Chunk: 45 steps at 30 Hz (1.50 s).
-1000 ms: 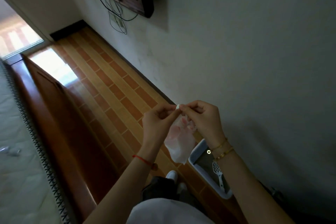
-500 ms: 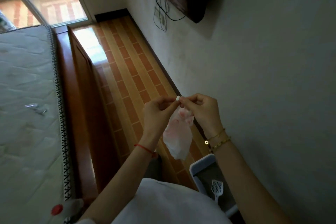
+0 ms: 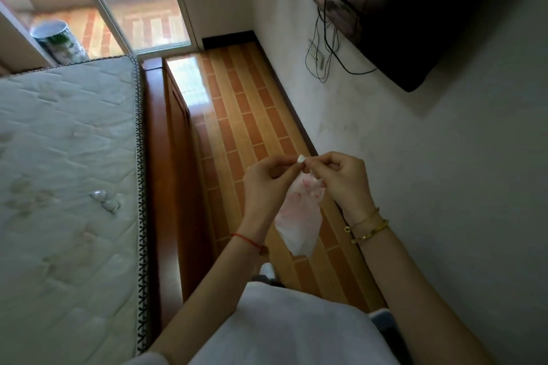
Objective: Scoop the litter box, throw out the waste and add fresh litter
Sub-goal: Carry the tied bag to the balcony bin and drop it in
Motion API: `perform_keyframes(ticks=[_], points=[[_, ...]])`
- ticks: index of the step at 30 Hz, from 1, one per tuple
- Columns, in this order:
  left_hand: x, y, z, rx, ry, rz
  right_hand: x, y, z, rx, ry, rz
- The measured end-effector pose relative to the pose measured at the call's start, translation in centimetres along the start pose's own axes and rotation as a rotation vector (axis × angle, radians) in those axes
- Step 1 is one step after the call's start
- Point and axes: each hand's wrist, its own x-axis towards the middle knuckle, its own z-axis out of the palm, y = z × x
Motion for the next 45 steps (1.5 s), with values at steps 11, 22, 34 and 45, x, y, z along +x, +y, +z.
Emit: perform_keyframes(ticks=[11,22,34,45], points=[[12.0,-1.3,-8.2,0.053,0.073,0.056,10.0,-4.3,10.9,-0.041,-0.078,-0.055],[24.8,-3.7,-14.4,0.082,0.188,0.002,21.4,-7.2,20.7,-0.04,-0.217,-0.064],[43.2,-4.9,-21.6,0.126,0.307,0.017,38.5,-12.0,32.3,-0.015,-0.361,-0.104],[57.7,-5.6,-24.9,0.086,0.381,0.024,51.8,-15.3,40.2,-0.008,-0.339,-0.143]])
